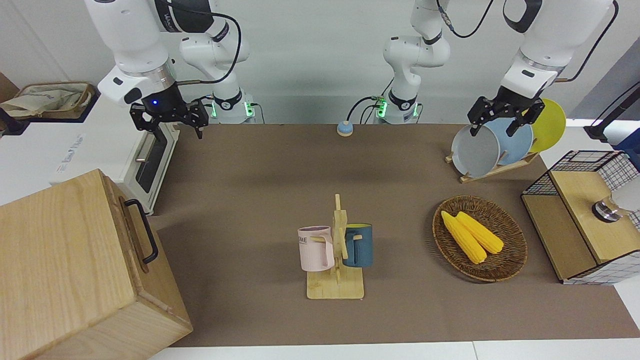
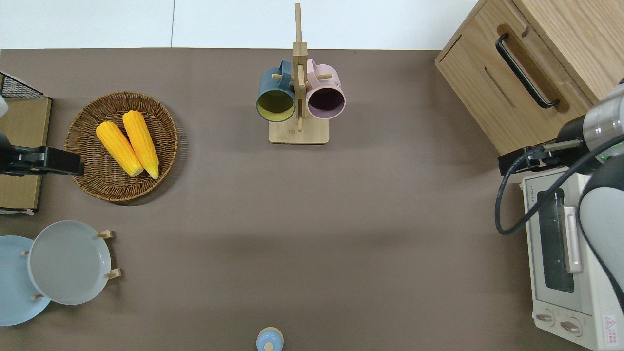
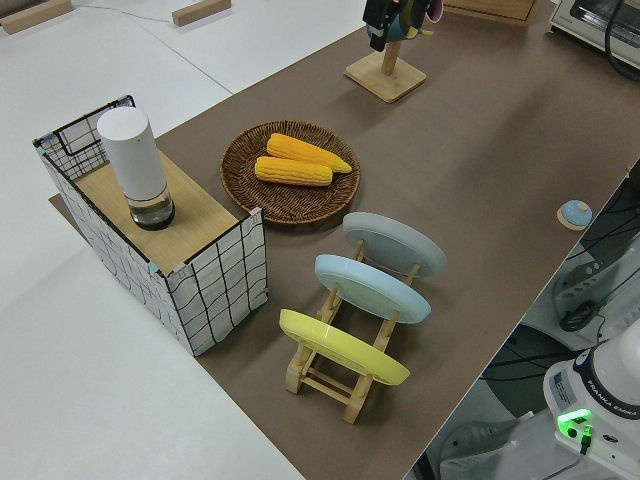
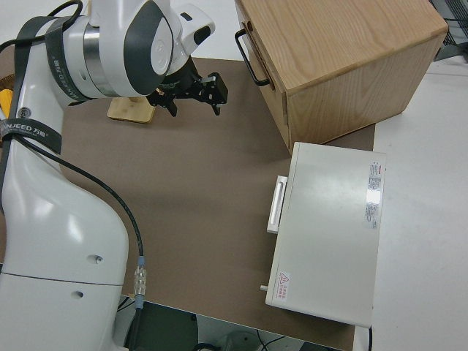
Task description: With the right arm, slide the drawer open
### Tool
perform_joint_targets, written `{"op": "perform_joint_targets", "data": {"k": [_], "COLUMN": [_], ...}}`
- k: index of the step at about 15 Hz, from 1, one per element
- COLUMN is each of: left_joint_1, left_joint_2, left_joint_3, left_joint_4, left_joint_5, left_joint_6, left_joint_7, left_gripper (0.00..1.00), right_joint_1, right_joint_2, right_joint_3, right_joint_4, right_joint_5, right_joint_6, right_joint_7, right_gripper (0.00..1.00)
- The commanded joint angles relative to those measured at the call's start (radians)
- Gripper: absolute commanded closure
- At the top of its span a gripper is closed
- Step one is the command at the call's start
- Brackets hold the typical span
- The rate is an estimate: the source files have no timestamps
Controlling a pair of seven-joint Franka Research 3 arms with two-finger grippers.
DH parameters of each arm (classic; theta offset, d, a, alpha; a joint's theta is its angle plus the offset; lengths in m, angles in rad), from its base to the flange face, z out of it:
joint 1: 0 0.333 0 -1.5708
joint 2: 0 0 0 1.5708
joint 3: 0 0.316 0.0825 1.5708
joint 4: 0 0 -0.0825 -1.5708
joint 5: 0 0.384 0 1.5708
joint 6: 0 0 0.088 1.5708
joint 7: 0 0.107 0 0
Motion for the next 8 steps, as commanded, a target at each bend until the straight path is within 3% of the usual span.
{"op": "perform_joint_targets", "data": {"k": [1, 8], "left_joint_1": [-0.017, -0.017], "left_joint_2": [0.012, 0.012], "left_joint_3": [0.016, 0.016], "left_joint_4": [0.02, 0.02], "left_joint_5": [0.014, 0.015], "left_joint_6": [0.001, 0.001], "left_joint_7": [0.006, 0.006], "left_gripper": [0.0, 0.0], "right_joint_1": [-0.009, -0.003], "right_joint_2": [0.007, 0.007], "right_joint_3": [0.001, -0.005], "right_joint_4": [0.022, 0.024], "right_joint_5": [-0.01, -0.071], "right_joint_6": [-0.016, -0.021], "right_joint_7": [-0.006, 0.003], "right_gripper": [0.019, 0.013]}}
